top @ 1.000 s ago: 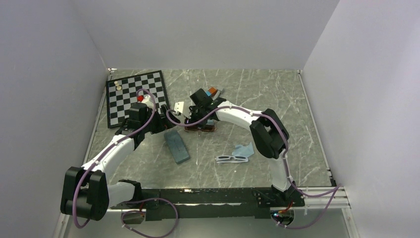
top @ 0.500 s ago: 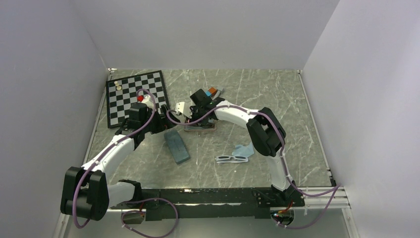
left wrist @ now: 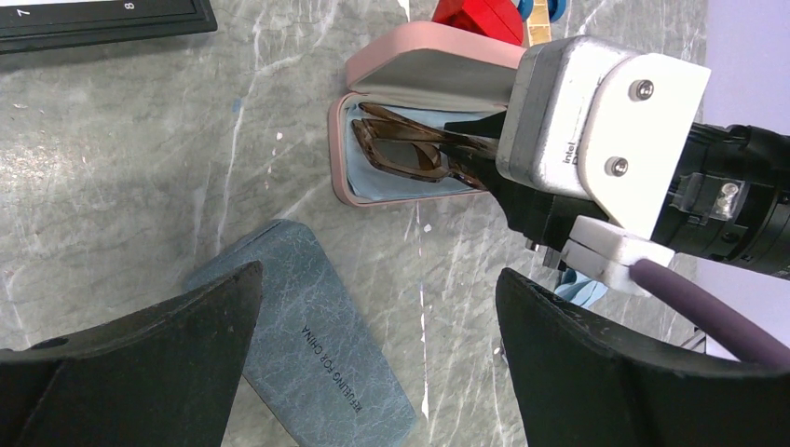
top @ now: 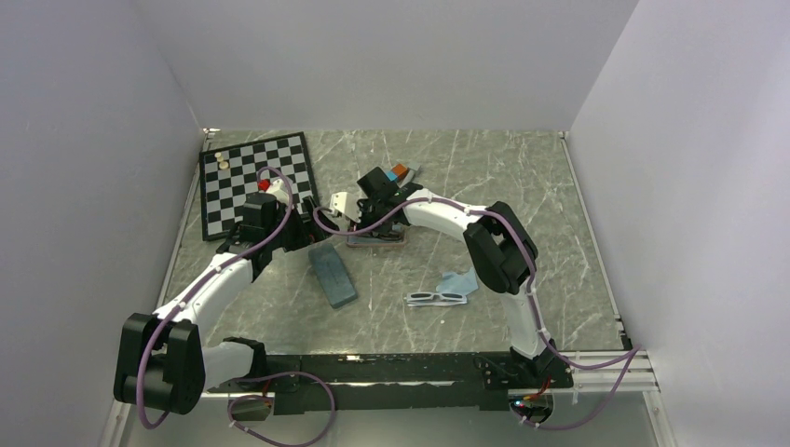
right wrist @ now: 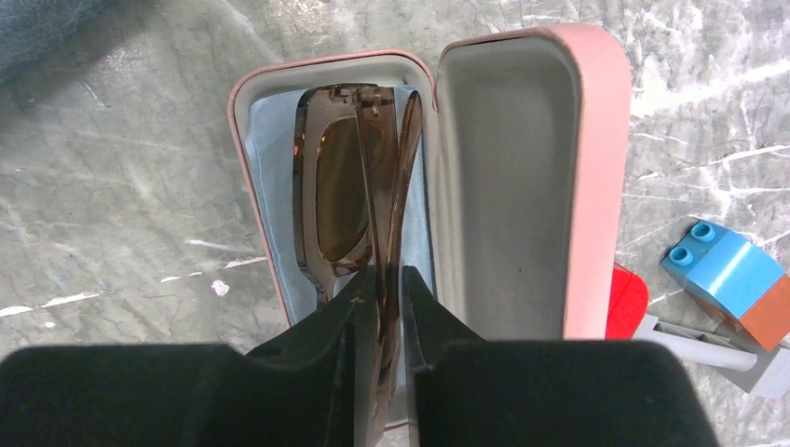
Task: Organize the sunglasses
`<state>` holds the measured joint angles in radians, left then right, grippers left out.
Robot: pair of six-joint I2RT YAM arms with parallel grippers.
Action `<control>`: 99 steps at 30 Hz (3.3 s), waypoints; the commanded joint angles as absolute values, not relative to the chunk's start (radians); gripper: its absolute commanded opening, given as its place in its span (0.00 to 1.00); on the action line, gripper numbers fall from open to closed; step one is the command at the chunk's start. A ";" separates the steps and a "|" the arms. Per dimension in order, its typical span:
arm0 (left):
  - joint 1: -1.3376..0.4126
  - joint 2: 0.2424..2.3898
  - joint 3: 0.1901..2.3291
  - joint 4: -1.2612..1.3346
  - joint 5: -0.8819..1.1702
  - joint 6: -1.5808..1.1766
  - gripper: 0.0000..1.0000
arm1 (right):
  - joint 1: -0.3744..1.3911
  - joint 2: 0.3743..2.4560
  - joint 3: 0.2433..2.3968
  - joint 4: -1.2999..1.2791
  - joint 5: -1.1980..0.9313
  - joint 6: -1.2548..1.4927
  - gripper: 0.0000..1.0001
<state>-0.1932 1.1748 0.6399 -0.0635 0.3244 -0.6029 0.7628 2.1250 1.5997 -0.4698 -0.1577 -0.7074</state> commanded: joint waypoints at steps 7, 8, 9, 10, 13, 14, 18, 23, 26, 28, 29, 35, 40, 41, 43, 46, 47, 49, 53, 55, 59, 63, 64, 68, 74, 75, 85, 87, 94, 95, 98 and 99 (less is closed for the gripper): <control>-0.189 1.166 0.675 -0.016 0.347 -0.602 0.99 | 0.762 2.048 1.590 -0.449 -0.186 -0.707 0.46; -0.189 1.167 0.674 -0.014 0.348 -0.603 0.99 | 0.762 2.027 1.576 -0.439 -0.195 -0.705 0.48; -0.189 1.169 0.671 -0.010 0.352 -0.606 0.99 | 0.765 1.995 1.564 -0.426 -0.196 -0.698 0.49; -0.189 1.172 0.668 -0.008 0.356 -0.610 0.99 | 0.765 1.967 1.551 -0.415 -0.200 -0.688 0.50; -0.189 1.193 0.653 0.044 0.388 -0.629 0.99 | 0.763 1.875 1.488 -0.360 -0.235 -0.661 0.54; -0.189 1.207 0.649 0.059 0.404 -0.635 0.99 | 0.757 1.847 1.466 -0.331 -0.233 -0.641 0.55; -0.196 1.256 0.638 0.118 0.452 -0.655 0.95 | 0.657 1.811 1.433 -0.245 -0.305 -0.494 0.57; -0.227 1.334 0.648 0.133 0.447 -0.668 0.90 | 0.564 1.864 1.483 -0.245 -0.455 -0.429 0.57; -0.260 1.395 0.676 0.154 0.434 -0.682 0.86 | 0.552 1.928 1.545 -0.274 -0.512 -0.440 0.57; -0.286 1.450 0.726 0.128 0.427 -0.672 0.80 | 0.539 1.978 1.575 -0.266 -0.532 -0.432 0.56; -0.299 1.476 0.752 0.116 0.429 -0.665 0.78 | 0.531 1.996 1.588 -0.264 -0.550 -0.433 0.56; -0.347 1.567 0.809 0.080 0.400 -0.640 0.69 | 0.519 2.090 1.679 -0.306 -0.592 -0.431 0.54; -0.359 1.579 0.795 0.064 0.393 -0.628 0.69 | 0.517 2.113 1.677 -0.315 -0.667 -0.425 0.49; -0.363 1.577 0.793 0.059 0.387 -0.622 0.69 | 0.517 2.110 1.666 -0.317 -0.681 -0.426 0.48; -0.370 1.578 0.794 0.049 0.387 -0.619 0.69 | 0.517 2.094 1.644 -0.311 -0.693 -0.431 0.48; -0.379 1.585 0.796 0.052 0.387 -0.617 0.69 | 0.517 2.081 1.619 -0.310 -0.697 -0.435 0.47; -0.380 1.588 0.798 0.053 0.385 -0.618 0.68 | 0.517 2.079 1.616 -0.316 -0.702 -0.436 0.45; -0.380 1.606 0.809 0.054 0.392 -0.620 0.61 | 0.517 2.076 1.611 -0.319 -0.706 -0.432 0.39; -0.385 1.645 0.819 0.072 0.417 -0.633 0.49 | 0.517 2.052 1.573 -0.283 -0.704 -0.415 0.30; -0.393 1.652 0.824 0.065 0.406 -0.632 0.42 | 0.520 2.036 1.547 -0.261 -0.686 -0.416 0.28; -0.410 1.665 0.835 0.047 0.365 -0.626 0.38 | 0.538 2.007 1.493 -0.207 -0.587 -0.406 0.20; -0.412 1.702 0.855 0.045 0.350 -0.633 0.37 | 0.584 1.967 1.433 -0.166 -0.461 -0.402 0.19; -0.413 1.714 0.864 0.040 0.349 -0.633 0.35 | 0.598 1.956 1.418 -0.154 -0.418 -0.403 0.19; -0.413 1.745 0.888 0.037 0.345 -0.639 0.28 | 0.647 1.906 1.373 -0.124 -0.300 -0.372 0.22; -0.413 1.758 0.890 0.024 0.315 -0.643 0.23 | 0.685 1.854 1.314 -0.070 -0.254 -0.265 0.38; -0.413 1.758 0.889 0.023 0.314 -0.644 0.23 | 0.686 1.850 1.306 -0.060 -0.255 -0.236 0.40; -0.412 1.752 0.903 0.006 0.309 -0.641 0.22 | 0.685 1.873 1.224 0.084 -0.263 0.058 0.44; -0.413 1.752 0.906 0.003 0.310 -0.645 0.22 | 0.690 1.865 1.167 0.174 -0.233 0.074 0.34; -0.413 1.758 0.928 0.003 0.338 -0.663 0.22 | 0.788 1.853 1.017 0.383 -0.017 -0.047 0.15; -0.413 1.758 0.929 0.003 0.340 -0.665 0.22 | 0.803 1.851 1.000 0.406 -0.005 -0.052 0.16; -0.413 1.758 0.928 0.002 0.333 -0.669 0.22 | 0.826 1.849 0.972 0.433 0.057 -0.034 0.20; -0.413 1.757 0.929 0.002 0.329 -0.670 0.22 | 0.837 1.845 0.963 0.442 0.085 -0.038 0.22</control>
<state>-0.4023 1.7454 0.8948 -0.0322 0.3408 -0.6521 0.7700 1.8496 1.0103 0.3874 0.0429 -0.0780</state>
